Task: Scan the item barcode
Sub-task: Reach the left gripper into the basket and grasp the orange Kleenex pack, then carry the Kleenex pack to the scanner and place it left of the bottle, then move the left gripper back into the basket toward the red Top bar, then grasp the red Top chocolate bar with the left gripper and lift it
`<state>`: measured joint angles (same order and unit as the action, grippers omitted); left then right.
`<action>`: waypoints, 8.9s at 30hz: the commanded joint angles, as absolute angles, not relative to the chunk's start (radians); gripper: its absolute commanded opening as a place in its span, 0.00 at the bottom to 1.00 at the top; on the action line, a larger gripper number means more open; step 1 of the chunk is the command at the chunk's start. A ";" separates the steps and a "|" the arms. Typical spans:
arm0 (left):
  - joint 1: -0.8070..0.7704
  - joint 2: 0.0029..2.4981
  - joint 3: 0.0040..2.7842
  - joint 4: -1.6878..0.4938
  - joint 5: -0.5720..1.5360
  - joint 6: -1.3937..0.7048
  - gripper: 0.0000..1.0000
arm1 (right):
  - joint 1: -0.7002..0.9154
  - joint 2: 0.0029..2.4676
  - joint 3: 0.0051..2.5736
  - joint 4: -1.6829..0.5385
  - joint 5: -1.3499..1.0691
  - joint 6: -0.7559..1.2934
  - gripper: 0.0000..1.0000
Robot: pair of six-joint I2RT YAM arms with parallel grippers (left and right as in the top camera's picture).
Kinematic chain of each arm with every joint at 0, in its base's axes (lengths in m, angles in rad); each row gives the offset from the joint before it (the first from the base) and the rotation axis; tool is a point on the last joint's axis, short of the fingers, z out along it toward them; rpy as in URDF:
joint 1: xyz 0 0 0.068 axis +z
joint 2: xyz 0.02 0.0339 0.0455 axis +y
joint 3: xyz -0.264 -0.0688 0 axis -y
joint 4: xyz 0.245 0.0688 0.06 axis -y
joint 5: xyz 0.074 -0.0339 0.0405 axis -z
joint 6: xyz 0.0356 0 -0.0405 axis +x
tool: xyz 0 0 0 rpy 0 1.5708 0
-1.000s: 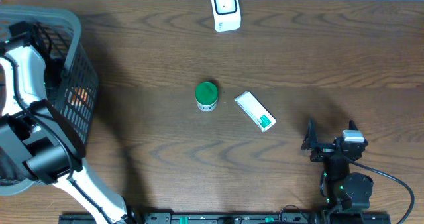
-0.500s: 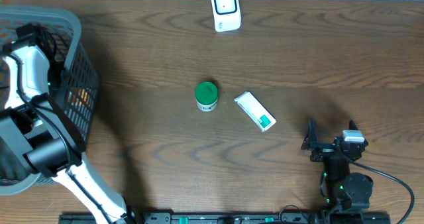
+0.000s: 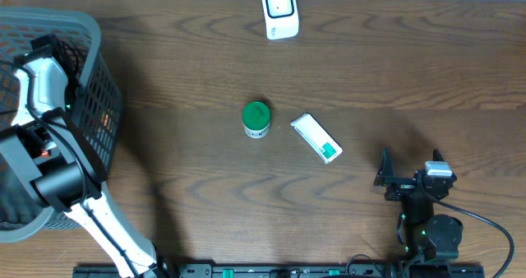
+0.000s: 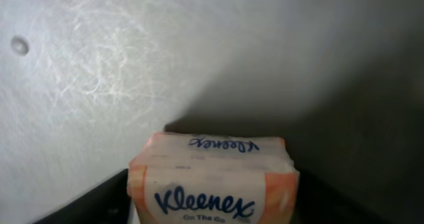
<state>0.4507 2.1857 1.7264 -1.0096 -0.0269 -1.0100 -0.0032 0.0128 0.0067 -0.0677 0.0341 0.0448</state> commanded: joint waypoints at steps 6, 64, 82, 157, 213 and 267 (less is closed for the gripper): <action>0.459 2.190 1.730 -1.078 -0.030 -0.969 0.42 | 0.008 0.012 0.006 -0.071 0.040 0.055 0.99; -0.294 1.789 1.633 -1.291 -0.148 -1.562 0.44 | 0.007 0.012 0.006 -0.072 0.040 0.055 0.99; -0.366 1.978 1.493 -1.085 -0.053 -1.660 0.48 | 0.007 0.012 0.006 -0.072 0.040 0.055 0.99; -0.254 0.981 1.495 -0.590 -0.937 -0.577 0.96 | 0.007 0.012 0.006 -0.072 0.039 0.055 0.99; 0.650 1.835 1.493 -0.622 -0.136 -0.049 0.98 | 0.007 0.012 0.006 -0.072 0.040 0.055 0.99; 0.649 1.961 1.271 -0.439 -0.080 -0.213 0.08 | 0.007 0.012 0.006 -0.071 0.040 0.055 0.99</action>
<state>0.6449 1.9709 1.3140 -0.4118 -0.1123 -0.1520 -0.0032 0.0128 0.0067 -0.0681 0.0341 0.0448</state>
